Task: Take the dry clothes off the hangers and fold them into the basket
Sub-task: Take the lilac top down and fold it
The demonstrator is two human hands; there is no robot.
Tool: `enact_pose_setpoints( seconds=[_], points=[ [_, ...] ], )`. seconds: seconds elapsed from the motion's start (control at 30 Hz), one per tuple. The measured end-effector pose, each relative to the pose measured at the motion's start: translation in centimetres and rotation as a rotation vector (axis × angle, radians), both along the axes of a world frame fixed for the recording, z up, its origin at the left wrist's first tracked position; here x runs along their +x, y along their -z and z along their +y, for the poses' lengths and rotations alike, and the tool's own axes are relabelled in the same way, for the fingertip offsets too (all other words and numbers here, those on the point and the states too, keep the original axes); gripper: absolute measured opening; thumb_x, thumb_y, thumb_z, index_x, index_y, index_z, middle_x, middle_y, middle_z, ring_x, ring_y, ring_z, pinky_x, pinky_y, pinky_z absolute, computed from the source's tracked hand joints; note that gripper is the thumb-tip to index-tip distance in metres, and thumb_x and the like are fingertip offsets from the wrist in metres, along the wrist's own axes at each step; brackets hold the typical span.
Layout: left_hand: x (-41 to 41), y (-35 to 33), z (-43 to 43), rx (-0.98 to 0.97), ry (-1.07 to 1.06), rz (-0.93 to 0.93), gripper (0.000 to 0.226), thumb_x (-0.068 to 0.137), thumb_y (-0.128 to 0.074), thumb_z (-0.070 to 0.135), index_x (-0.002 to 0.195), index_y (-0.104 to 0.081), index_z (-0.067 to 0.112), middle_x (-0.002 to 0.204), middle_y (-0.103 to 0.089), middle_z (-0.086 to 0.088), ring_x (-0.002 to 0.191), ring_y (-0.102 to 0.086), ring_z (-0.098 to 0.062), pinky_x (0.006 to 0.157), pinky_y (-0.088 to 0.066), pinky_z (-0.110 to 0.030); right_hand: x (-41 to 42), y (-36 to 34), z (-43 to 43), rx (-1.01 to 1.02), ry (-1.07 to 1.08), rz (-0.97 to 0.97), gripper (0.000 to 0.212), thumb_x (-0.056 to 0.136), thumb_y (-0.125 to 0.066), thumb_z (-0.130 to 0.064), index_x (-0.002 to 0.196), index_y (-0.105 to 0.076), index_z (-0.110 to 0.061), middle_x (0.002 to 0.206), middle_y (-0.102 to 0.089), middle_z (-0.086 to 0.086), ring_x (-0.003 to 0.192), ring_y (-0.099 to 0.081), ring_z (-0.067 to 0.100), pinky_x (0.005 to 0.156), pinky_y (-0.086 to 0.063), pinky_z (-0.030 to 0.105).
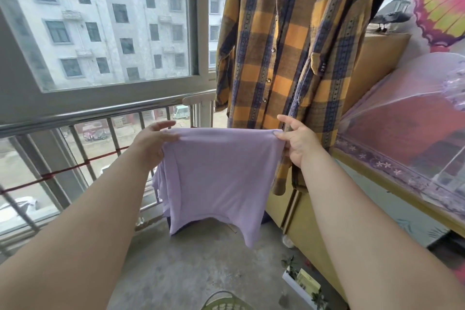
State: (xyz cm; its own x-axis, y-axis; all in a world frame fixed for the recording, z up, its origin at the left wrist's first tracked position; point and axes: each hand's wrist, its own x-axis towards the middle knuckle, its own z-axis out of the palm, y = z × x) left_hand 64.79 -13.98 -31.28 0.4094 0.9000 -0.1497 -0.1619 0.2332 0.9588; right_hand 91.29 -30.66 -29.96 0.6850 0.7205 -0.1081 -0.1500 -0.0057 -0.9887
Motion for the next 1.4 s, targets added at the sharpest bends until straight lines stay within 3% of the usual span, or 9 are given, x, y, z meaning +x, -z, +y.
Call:
enact_pose_setpoints(
  seconds=[0.13,0.3,0.5,0.63,0.73,0.87,0.97,1.13,1.4],
  points=[
    [-0.4,0.1,0.8,0.244,0.004,0.463,0.038,0.091,-0.045,-0.004,0.084,-0.069,0.024,0.086,-0.060,-0.008,0.059,-0.048,-0.017,0.054,-0.043,-0.025,-0.3,0.0,0.1,0.006,0.052,0.069,0.026,0.090,-0.058,0.004,0.096,-0.071,-0.017,0.102,-0.068,0.010,0.086,-0.063,0.024,0.082,-0.056,0.038],
    [-0.1,-1.3,0.4,0.193,0.057,0.567,0.035,0.095,-0.043,0.001,0.098,-0.069,0.024,0.081,-0.060,-0.003,0.056,-0.051,-0.015,0.050,-0.050,-0.023,-0.7,0.0,-0.7,-0.001,0.039,-0.003,0.026,0.094,-0.053,0.001,0.098,-0.073,-0.015,0.107,-0.067,0.007,0.101,-0.062,0.024,0.079,-0.056,0.033],
    [-0.5,-2.9,0.1,0.208,0.356,0.751,0.039,0.072,-0.075,-0.004,0.109,-0.069,0.007,0.098,-0.070,-0.012,0.091,-0.065,-0.025,0.092,-0.052,-0.034,-0.7,-0.1,-1.3,-0.188,-0.032,-0.375,0.049,0.088,-0.056,0.011,0.129,-0.059,-0.015,0.133,-0.054,0.003,0.127,-0.046,0.025,0.107,-0.040,0.044],
    [0.0,-3.0,-0.8,0.594,0.301,1.295,0.030,0.075,-0.075,0.017,0.105,-0.071,0.018,0.094,-0.065,-0.007,0.082,-0.057,-0.021,0.069,-0.044,-0.025,-1.1,0.0,-1.5,-0.416,0.001,-0.667,0.024,0.088,-0.058,0.000,0.105,-0.069,-0.014,0.107,-0.065,0.008,0.104,-0.060,0.026,0.073,-0.052,0.026],
    [0.2,-2.5,-0.9,0.740,0.244,1.483,0.035,0.084,-0.066,0.038,0.103,-0.070,0.009,0.091,-0.062,-0.011,0.084,-0.057,-0.026,0.067,-0.040,-0.026,-1.1,-0.1,-1.8,-0.470,0.109,-0.743,0.006,0.087,-0.065,-0.010,0.084,-0.070,-0.013,0.086,-0.065,0.006,0.080,-0.058,0.021,0.052,-0.036,0.017],
    [-0.8,-1.1,0.4,0.764,0.203,1.110,0.038,0.079,-0.062,0.049,0.078,-0.067,0.011,0.085,-0.055,-0.006,0.085,-0.055,-0.025,0.071,-0.043,-0.032,-0.2,0.5,-2.2,-0.317,0.057,-0.596,0.017,0.087,-0.067,-0.018,0.071,-0.064,-0.015,0.089,-0.061,0.002,0.090,-0.056,0.021,0.067,-0.041,0.025],
    [-1.1,0.3,-0.2,0.396,0.187,0.559,0.038,0.059,-0.071,0.052,0.080,-0.067,0.020,0.078,-0.061,-0.002,0.077,-0.054,-0.019,0.070,-0.044,-0.031,0.4,1.0,-2.4,-0.271,-0.002,-0.403,0.018,0.091,-0.061,-0.022,0.074,-0.058,-0.016,0.080,-0.061,0.006,0.082,-0.056,0.025,0.070,-0.047,0.032],
    [0.6,2.0,-1.4,0.482,0.078,0.923,0.042,0.083,-0.063,0.047,0.088,-0.066,0.006,0.083,-0.061,-0.012,0.077,-0.058,-0.028,0.068,-0.054,-0.034,-0.3,2.1,-1.6,-0.603,0.043,-0.647,0.015,0.092,-0.053,-0.019,0.091,-0.062,-0.007,0.085,-0.059,0.009,0.079,-0.057,0.027,0.062,-0.042,0.026],
    [6.1,0.7,-4.7,0.132,0.085,0.623,0.031,0.093,-0.054,0.031,0.104,-0.062,0.003,0.096,-0.065,-0.018,0.089,-0.066,-0.032,0.077,-0.059,-0.041,-4.9,0.9,0.6,-0.568,-0.124,-0.464,0.015,0.093,-0.046,-0.013,0.085,-0.056,-0.007,0.074,-0.056,0.011,0.066,-0.060,0.027,0.046,-0.045,0.024]
  ],
)
